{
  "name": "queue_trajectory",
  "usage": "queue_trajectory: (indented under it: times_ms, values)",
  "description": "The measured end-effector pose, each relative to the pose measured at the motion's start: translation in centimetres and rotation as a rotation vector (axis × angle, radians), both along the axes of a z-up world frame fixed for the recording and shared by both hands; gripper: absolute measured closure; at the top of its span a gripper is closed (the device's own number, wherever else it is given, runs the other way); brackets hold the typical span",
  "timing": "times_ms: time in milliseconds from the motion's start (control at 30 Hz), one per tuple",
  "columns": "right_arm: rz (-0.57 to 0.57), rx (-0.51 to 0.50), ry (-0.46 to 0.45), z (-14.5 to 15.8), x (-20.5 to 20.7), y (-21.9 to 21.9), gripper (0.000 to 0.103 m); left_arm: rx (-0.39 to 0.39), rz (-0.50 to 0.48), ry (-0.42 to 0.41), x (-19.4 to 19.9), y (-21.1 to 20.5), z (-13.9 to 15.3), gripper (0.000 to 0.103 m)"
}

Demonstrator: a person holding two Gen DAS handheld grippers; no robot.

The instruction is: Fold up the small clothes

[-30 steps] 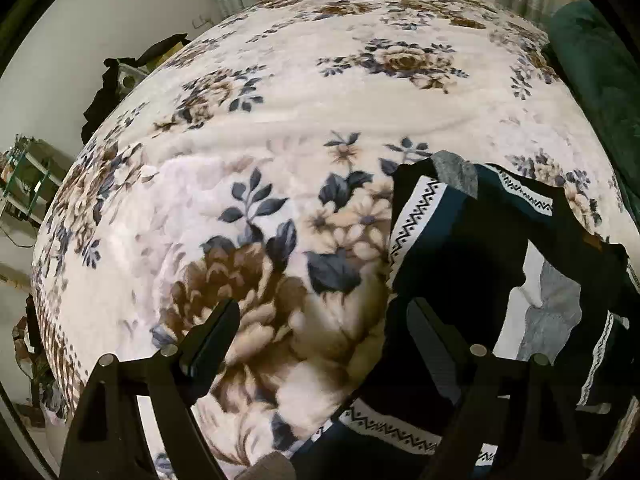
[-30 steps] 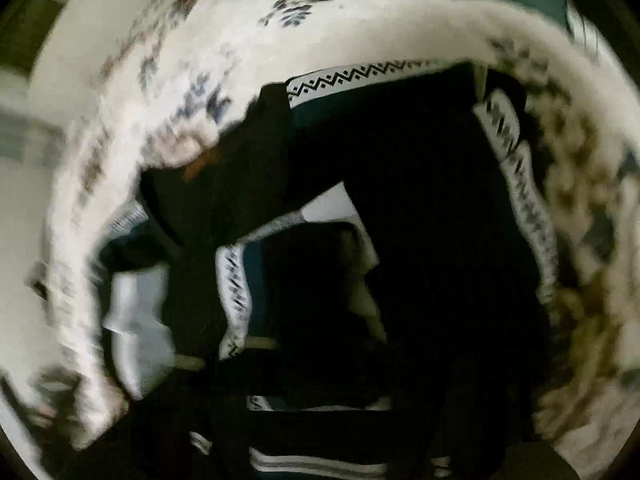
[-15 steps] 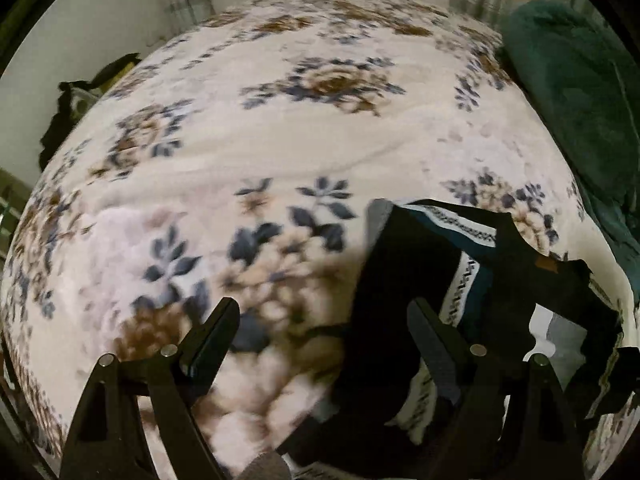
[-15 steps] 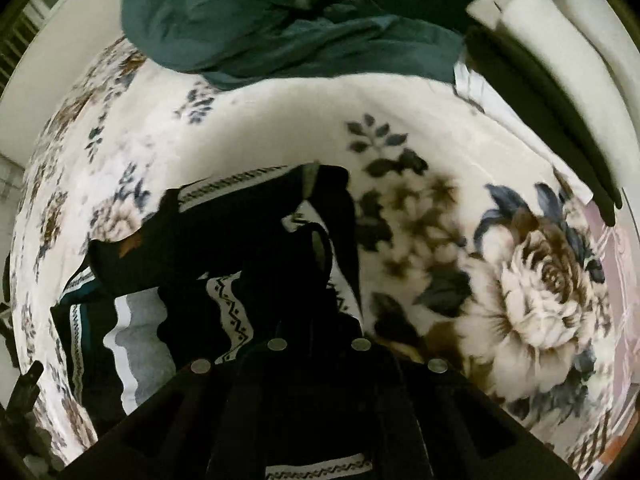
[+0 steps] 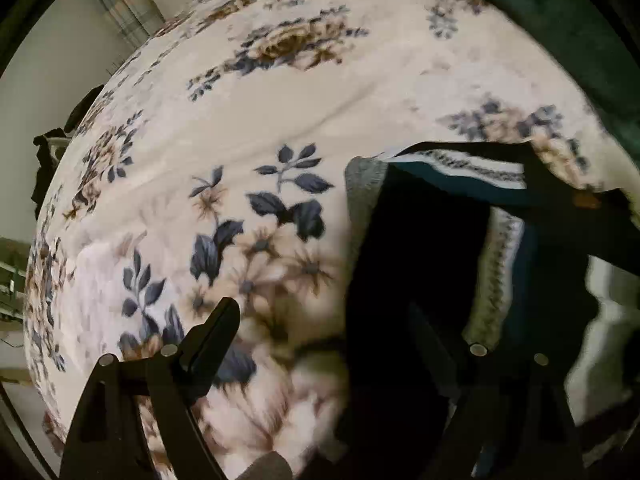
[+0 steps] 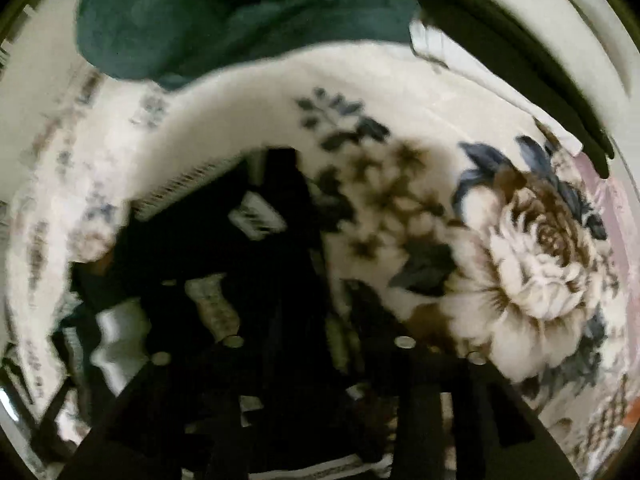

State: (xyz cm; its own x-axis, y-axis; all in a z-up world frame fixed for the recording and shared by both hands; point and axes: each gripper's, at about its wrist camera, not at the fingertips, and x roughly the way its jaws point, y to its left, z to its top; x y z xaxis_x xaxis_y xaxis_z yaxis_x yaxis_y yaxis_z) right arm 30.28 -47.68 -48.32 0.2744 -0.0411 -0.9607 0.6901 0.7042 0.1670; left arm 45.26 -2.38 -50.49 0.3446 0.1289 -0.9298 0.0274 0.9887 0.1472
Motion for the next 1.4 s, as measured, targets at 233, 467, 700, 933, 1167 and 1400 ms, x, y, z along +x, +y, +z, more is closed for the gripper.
queue_trajectory:
  times_ms: [233,467,700,933,1167,1400]
  values:
    - [0.179,-0.050,0.088,-2.4,1.4,4.1,0.061,0.084,-0.056,0.066,-1.8,-1.3,-4.0,0.016]
    - [0.069,0.038,0.155,-4.4,0.5,1.4,0.056,0.025,-0.032,0.047,-1.8,-0.2,-3.0,0.016]
    - [0.138,0.133,0.078,1.3,-3.3,0.9,0.035,-0.064,-0.050,-0.031,-5.6,-2.1,3.6,0.016]
    - [0.175,0.202,0.104,5.6,-11.7,-1.6,0.034,-0.084,-0.187,0.019,-16.9,-9.9,7.0,0.016]
    - [0.230,0.228,0.196,5.4,-18.9,-8.3,0.034,-0.165,-0.253,0.316,-32.3,-21.3,1.9,0.016]
    - [0.317,0.252,0.188,3.7,-17.8,-12.1,0.034,-0.072,-0.335,0.478,-41.6,-30.4,-4.9,0.018]
